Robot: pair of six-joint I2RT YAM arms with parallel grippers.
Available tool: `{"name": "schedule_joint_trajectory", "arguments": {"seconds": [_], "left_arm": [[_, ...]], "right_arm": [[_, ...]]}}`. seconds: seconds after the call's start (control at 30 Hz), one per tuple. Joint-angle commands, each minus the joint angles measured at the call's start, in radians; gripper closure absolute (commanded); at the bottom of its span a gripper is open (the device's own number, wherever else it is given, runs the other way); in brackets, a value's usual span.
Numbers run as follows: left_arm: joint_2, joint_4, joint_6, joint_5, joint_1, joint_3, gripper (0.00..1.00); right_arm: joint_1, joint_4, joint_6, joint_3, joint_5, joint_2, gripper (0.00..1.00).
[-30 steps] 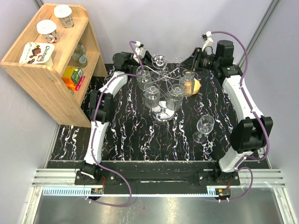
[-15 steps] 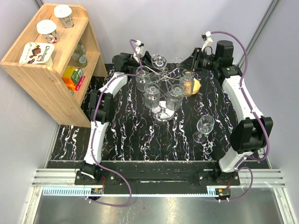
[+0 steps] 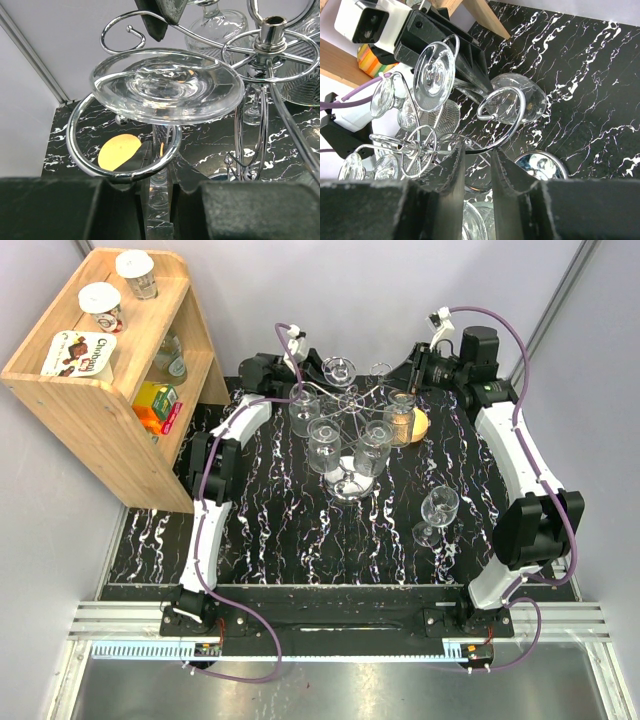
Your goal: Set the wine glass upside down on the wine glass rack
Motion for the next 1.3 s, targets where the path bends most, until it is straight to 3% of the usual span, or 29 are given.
{"name": "schedule_joint_trajectory", "arguments": {"seconds": [0.0, 0.33, 0.6, 1.27], "left_arm": [[-0.116, 0.293, -0.015, -0.077, 0.009, 0.005, 1.00], [-0.191, 0.373, -0.078, -0.045, 0.012, -0.136, 1.00], [-0.201, 0.373, -0.076, -0.069, 0.038, -0.154, 1.00], [-0.145, 0.114, 0.114, -0.126, 0.090, -0.054, 1.00]], "right_arm": [[0.073, -0.068, -0.083, 0.054, -0.081, 0.024, 0.98], [0.072, -0.149, -0.117, 0.200, -0.091, 0.138, 0.98], [0.075, -0.234, -0.162, 0.318, -0.133, 0.213, 0.98], [0.098, -0.243, -0.188, 0.277, -0.127, 0.192, 0.98]]}}
